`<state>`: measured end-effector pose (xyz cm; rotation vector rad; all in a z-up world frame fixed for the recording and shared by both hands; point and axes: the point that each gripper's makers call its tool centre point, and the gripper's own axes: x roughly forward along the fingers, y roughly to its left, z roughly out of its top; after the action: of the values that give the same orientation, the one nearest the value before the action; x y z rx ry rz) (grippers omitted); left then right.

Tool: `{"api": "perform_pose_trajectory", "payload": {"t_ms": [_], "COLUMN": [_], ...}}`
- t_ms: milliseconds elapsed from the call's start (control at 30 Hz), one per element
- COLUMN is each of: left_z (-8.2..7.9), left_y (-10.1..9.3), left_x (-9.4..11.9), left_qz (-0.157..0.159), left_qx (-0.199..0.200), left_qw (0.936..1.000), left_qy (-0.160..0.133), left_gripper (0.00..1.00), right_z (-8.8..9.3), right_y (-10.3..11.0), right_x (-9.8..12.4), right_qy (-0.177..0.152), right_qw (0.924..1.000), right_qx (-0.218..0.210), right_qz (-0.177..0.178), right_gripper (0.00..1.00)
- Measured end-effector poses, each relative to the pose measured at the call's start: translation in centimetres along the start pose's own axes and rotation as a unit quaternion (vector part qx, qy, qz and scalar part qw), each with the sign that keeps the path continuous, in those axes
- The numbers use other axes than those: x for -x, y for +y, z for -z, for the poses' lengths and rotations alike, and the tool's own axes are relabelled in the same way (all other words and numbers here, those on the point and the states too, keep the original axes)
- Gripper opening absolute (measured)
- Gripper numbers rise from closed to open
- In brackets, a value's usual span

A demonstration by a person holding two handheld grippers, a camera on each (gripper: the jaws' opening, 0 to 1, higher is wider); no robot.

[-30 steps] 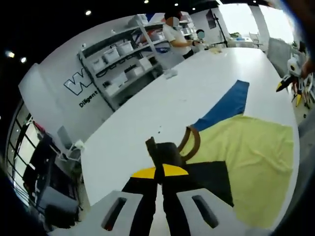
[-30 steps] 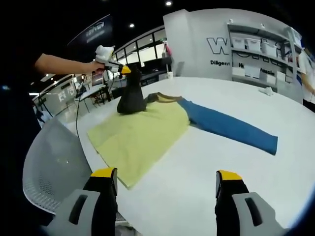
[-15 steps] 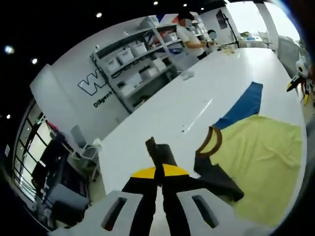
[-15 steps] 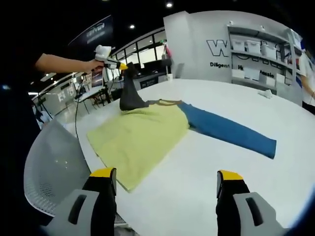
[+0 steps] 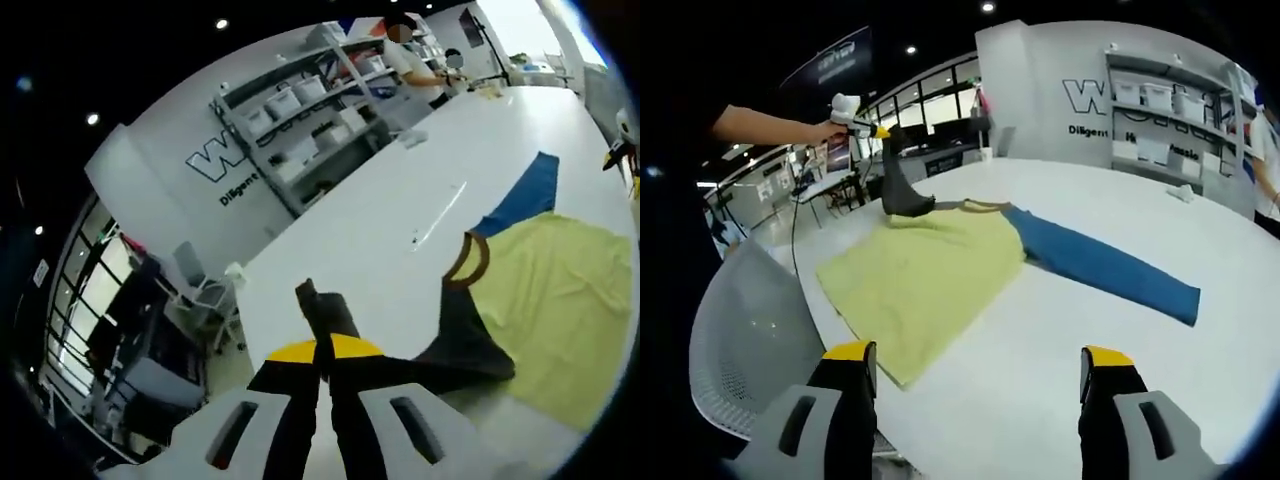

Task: Fold the garment on the visible template until the final outline fits inside the template.

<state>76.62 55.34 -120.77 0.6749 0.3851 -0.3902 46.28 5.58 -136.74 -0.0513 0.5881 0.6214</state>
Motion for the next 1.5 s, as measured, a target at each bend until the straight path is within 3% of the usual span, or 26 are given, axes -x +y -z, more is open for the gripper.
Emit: {"api": "perform_pose_trajectory", "payload": {"t_ms": [300,533,833,1233,1500], "left_z": [2.5,5.5,7.9,10.5,13.2], "left_y": [2.1,2.6,1.0,0.7,-0.8], "left_x": [0.2,0.2,0.8,2.9,4.0], "left_qz": [-0.024,-0.027,-0.018,-0.032,-0.033], "left_qx": [-0.027,-0.007,-0.003,0.015,0.030], "left_qw": [0.9992,0.9990,0.9988,0.9982,0.9971], "left_qy": [0.012,0.034,0.046,0.049,0.062], "left_gripper": [0.02,0.02,0.02,0.02,0.02], "right_z": [-0.4,-0.8,-1.0,-1.1,-1.2], "right_y": [0.7,0.7,0.9,1.5,1.6], "right_x": [-0.4,-0.3,-0.5,-0.9,-1.1], "right_qy": [0.004,0.008,0.014,0.013,0.016], "right_qw": [0.9999,0.9999,0.9997,0.9997,0.9995], "right_qx": [0.009,0.012,0.018,0.019,0.022], "right_qz": [-0.005,-0.002,-0.004,-0.009,-0.014], "right_gripper": [0.81,0.81,0.81,0.81,0.81]}}
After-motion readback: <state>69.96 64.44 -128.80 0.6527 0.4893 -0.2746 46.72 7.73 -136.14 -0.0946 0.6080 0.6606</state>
